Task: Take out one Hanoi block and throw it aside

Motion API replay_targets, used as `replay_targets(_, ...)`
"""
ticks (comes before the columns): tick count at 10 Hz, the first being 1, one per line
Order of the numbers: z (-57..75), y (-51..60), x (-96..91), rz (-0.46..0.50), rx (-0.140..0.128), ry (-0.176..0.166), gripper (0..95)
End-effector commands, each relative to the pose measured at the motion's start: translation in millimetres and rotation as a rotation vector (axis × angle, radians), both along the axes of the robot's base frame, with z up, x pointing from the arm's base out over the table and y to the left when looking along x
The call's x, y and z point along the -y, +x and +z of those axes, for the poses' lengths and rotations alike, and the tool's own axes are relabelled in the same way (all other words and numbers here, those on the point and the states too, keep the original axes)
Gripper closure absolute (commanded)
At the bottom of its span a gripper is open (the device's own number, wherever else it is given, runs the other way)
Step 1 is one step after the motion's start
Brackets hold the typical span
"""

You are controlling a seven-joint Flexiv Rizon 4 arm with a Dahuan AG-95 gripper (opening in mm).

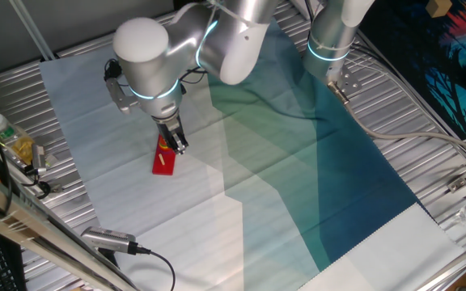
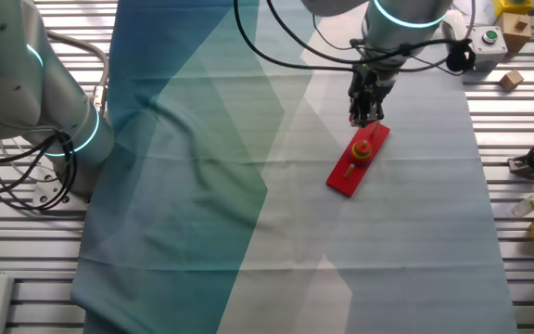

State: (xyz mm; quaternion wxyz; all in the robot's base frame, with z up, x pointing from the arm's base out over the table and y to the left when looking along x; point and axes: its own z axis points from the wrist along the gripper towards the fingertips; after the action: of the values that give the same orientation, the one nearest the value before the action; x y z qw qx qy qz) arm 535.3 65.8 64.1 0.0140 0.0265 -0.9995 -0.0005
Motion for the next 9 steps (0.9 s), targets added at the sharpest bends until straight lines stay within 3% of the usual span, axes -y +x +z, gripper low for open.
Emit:
replay_targets(1, -5.4, 0.8, 0.3, 0.0, 0.009, -0.002, 95.0)
replay_targets(6, -28.3, -2.4, -7.7, -0.016, 0.041, -0.007, 95.0)
replay_targets(9, -29.2, -3.9, -11.0, -0.02, 0.043, -0.009, 95.0)
